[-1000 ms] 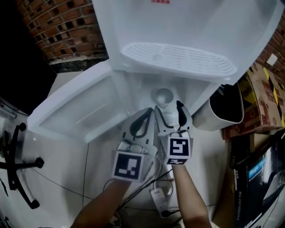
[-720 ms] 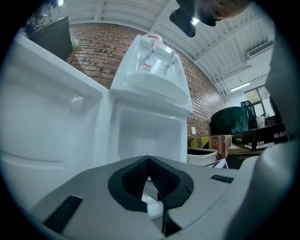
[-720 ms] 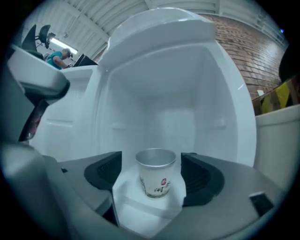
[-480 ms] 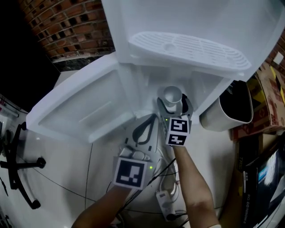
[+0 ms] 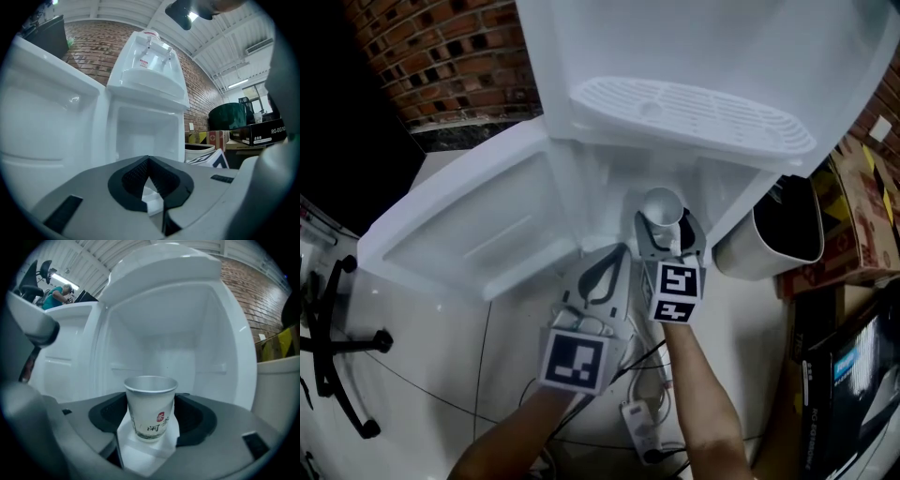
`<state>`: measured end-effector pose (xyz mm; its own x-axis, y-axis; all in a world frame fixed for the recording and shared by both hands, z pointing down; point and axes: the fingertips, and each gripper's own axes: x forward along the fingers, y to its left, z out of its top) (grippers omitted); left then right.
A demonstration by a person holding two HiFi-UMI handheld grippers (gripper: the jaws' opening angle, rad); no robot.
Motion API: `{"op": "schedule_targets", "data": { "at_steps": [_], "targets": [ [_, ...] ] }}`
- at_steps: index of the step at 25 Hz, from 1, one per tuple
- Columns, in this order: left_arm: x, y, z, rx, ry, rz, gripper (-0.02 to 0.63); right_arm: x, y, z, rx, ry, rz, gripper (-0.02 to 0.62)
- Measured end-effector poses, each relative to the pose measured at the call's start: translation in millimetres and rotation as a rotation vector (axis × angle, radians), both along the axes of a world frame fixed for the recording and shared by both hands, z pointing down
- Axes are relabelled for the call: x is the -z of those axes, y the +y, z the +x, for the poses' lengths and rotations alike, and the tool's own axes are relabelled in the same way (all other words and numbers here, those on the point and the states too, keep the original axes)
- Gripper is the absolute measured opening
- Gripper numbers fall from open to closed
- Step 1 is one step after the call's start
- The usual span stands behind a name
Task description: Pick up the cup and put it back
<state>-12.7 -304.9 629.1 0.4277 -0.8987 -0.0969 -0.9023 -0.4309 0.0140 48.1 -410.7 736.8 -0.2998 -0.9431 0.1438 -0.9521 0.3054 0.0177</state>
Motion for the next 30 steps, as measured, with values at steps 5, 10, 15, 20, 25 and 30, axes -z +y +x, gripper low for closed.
{"op": "schedule_targets", "data": {
  "at_steps": [5, 10, 15, 20, 25, 30],
  "targets": [
    [11, 3, -12, 0.045, 0.033, 0.007, 0.000, 40, 53, 4, 0.008, 0.007, 0.021, 0.322],
    [21, 5, -12, 0.031, 0.053, 0.013, 0.000, 100, 89, 5, -0.002, 0.017, 0.081, 0.322],
    [39, 14, -7, 0.005, 0.038, 0.060, 0.000, 138, 117, 3, 0.008, 0.017, 0.097, 0.322],
    [43, 16, -4, -0.012, 0.027, 0.065, 0.000, 142, 130, 6, 0.009, 0.023, 0.102, 0.322],
    [50, 22, 5, -0.027, 0.023, 0.079, 0.000, 135, 137, 8, -0.004, -0.001, 0.067, 0.322],
    [45, 24, 10, -0.035, 0.015, 0.060, 0.000, 131, 138, 10, 0.002, 0.012, 0.073, 0.322]
  ]
}}
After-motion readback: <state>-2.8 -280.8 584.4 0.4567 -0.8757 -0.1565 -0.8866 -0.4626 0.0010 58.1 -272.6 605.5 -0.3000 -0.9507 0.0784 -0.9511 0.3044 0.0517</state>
